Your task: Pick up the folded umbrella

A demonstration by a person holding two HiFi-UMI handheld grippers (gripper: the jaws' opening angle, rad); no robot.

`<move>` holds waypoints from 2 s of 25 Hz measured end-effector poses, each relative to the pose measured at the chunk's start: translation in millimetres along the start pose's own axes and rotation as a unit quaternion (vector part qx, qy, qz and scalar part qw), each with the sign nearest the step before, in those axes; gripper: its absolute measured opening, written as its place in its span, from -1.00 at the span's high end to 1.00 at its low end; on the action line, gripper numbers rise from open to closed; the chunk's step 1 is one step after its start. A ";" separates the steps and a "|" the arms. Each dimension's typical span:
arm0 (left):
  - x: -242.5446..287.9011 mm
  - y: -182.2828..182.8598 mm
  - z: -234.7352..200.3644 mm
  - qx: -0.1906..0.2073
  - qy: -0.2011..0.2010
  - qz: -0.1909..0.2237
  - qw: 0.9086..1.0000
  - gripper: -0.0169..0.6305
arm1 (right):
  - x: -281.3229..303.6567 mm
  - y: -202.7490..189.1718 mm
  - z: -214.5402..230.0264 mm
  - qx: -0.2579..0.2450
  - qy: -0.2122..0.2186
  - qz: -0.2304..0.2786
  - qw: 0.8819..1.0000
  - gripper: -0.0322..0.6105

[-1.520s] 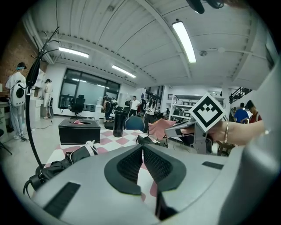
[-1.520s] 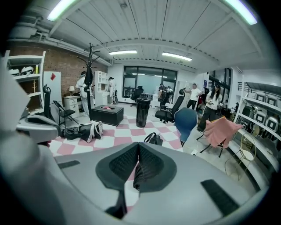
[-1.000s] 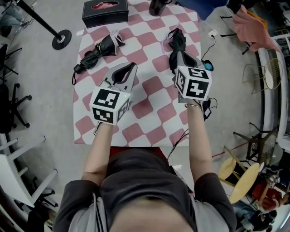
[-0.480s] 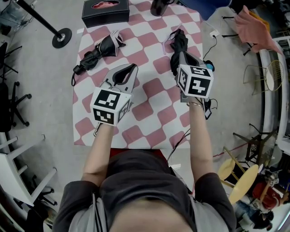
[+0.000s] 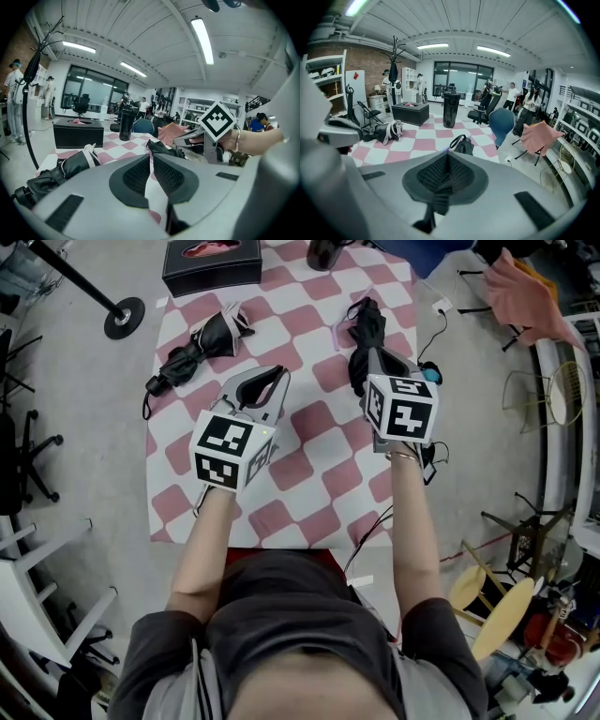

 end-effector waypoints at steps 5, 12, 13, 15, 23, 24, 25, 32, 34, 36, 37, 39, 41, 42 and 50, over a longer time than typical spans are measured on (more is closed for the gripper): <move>11.8 4.4 -3.2 0.003 0.006 -0.003 1.000 0.89 | 1.6 -3.1 6.4 0.001 0.002 -0.004 1.000 0.84; 23.8 7.7 -18.9 0.006 0.026 -0.013 1.000 0.75 | 8.4 0.2 9.7 0.003 0.010 0.002 1.000 0.84; 26.5 8.4 -19.4 0.007 0.027 -0.015 1.000 0.72 | 8.8 0.2 11.0 0.003 0.010 0.002 1.000 0.84; 32.9 9.8 -18.8 0.010 0.027 -0.018 0.999 0.68 | 9.2 -0.3 14.5 0.004 0.010 0.002 1.000 0.84; 57.2 13.6 -34.2 0.036 0.060 -0.042 0.997 0.45 | 13.9 1.4 23.0 0.006 0.024 0.009 1.000 0.84; 58.3 13.8 -39.6 0.041 0.070 -0.046 0.996 0.42 | 15.7 2.8 21.0 0.005 0.031 0.010 0.999 0.84; 59.1 14.0 -45.3 0.046 0.080 -0.050 0.995 0.38 | 18.1 4.5 18.1 0.004 0.038 0.011 0.999 0.84; 54.2 13.1 -85.3 0.064 0.135 -0.072 0.986 0.28 | 41.4 18.5 -17.6 -0.015 0.097 0.018 0.995 0.84; 51.2 10.3 -95.9 0.083 0.150 -0.085 0.981 0.23 | 49.1 20.9 -29.1 -0.021 0.113 0.018 0.993 0.84; 48.2 5.0 -107.8 0.113 0.163 -0.106 0.974 0.17 | 56.7 22.5 -41.3 -0.027 0.128 0.017 0.991 0.84; 47.5 1.5 -113.9 0.128 0.167 -0.119 0.970 0.16 | 60.1 23.3 -47.2 -0.030 0.135 0.016 0.990 0.84; 47.8 -7.1 -125.6 0.156 0.170 -0.147 0.962 0.12 | 66.0 24.7 -57.8 -0.034 0.148 0.015 0.988 0.84; 49.8 -15.4 -135.4 0.184 0.167 -0.178 0.952 0.08 | 71.2 25.3 -66.5 -0.037 0.159 0.013 0.987 0.84; 51.7 -19.4 -139.5 0.198 0.164 -0.192 0.947 0.08 | 73.5 25.2 -69.9 -0.038 0.163 0.012 0.986 0.84; 69.1 -44.0 -163.7 0.234 0.133 -0.268 0.925 0.02 | 83.7 19.4 -86.3 -0.038 0.182 0.001 0.983 0.84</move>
Point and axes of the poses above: the fingertips, and each gripper's own axes: x forward along the fingers, z to its right, y out of its top, the point moved 4 cm from there along -x, backward along the fingers, and after that the axes turned 10 degrees about y, right-handed, at the moved point
